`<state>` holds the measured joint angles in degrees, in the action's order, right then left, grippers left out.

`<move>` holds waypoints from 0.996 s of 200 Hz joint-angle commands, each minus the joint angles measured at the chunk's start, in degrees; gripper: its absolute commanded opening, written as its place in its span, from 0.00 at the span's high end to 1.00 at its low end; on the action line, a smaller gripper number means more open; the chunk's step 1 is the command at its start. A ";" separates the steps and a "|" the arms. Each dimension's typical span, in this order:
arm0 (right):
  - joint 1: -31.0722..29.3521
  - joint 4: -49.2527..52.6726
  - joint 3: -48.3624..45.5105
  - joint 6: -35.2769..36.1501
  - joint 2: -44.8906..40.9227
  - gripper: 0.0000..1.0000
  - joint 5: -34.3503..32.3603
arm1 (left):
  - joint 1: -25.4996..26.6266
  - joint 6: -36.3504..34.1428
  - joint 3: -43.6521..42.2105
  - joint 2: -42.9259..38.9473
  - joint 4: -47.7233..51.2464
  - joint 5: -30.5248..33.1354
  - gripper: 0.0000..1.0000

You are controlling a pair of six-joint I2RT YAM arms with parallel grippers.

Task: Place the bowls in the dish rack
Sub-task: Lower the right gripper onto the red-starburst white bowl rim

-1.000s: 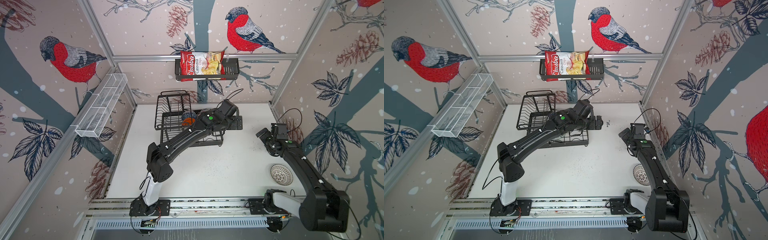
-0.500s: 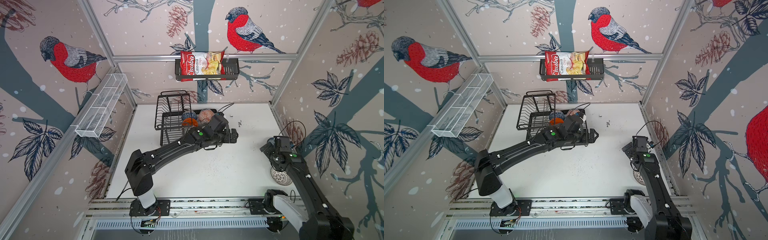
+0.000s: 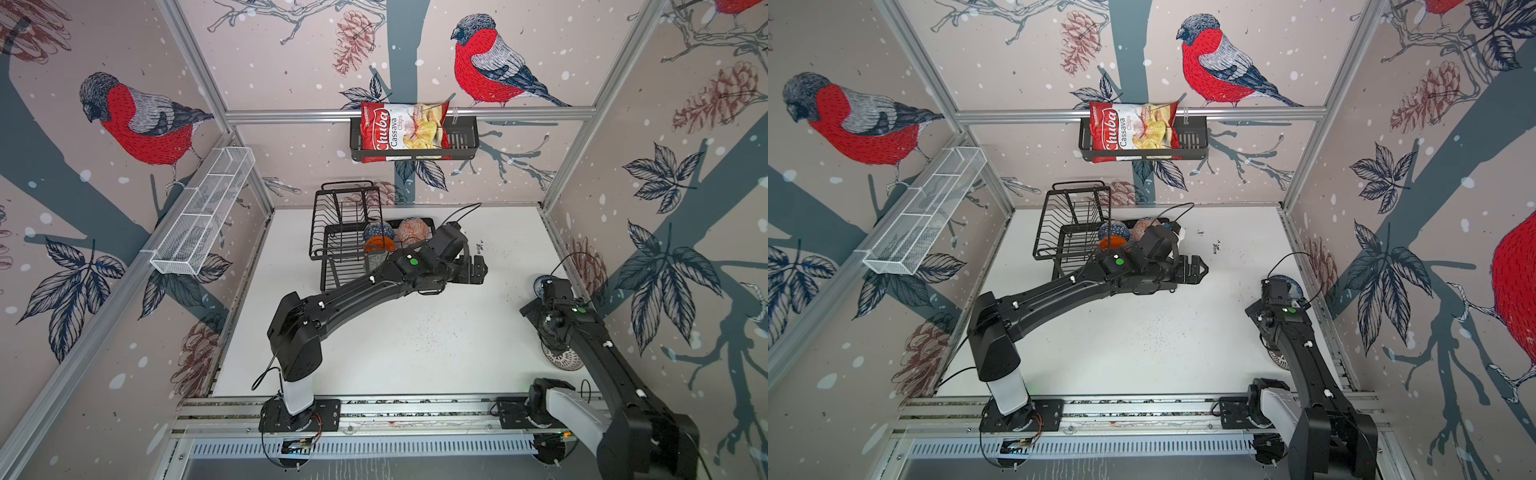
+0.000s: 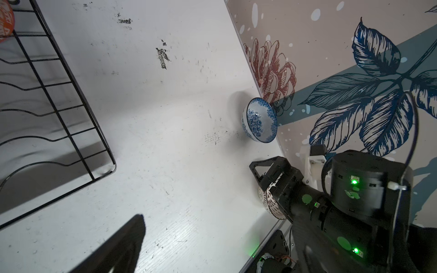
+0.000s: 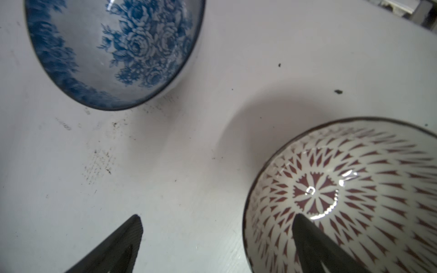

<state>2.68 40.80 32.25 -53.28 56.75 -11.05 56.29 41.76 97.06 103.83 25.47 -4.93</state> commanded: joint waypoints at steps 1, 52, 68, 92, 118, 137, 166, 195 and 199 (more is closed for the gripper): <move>0.22 -0.55 -1.31 -3.54 -0.69 0.01 0.31 | 0.73 -0.75 0.86 0.24 0.74 -0.48 0.03; 1.01 -5.22 -4.88 -2.32 -2.01 0.03 2.33 | 2.72 -0.12 2.95 1.63 2.16 0.75 0.03; 1.27 -6.33 -5.48 -1.61 -1.83 0.08 2.48 | 3.09 0.14 3.05 1.81 2.15 1.10 0.03; 1.71 -8.36 -5.79 -0.11 -1.23 0.15 3.91 | 3.55 0.73 2.55 1.57 1.83 1.97 0.03; 1.89 -10.36 -5.59 1.48 0.25 0.26 6.49 | 3.74 1.36 1.18 0.44 1.25 3.12 0.03; 1.89 -10.25 -4.50 2.59 2.17 0.36 8.01 | 3.74 1.49 0.78 -0.46 1.26 3.72 0.03; 1.90 -10.70 -3.66 4.42 4.14 0.56 10.23 | 3.75 0.96 -0.27 -1.88 0.92 5.63 0.03; 1.90 -10.49 -3.14 5.42 4.66 0.64 11.78 | 3.72 1.04 -1.57 -2.95 -0.22 6.43 0.03; 1.85 -10.48 -3.16 5.46 4.62 0.65 12.05 | 3.74 1.05 -1.85 -3.16 -0.39 6.50 0.03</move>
<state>4.56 30.06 28.93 -49.39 61.14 -2.04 59.92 43.05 96.14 101.75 27.20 0.08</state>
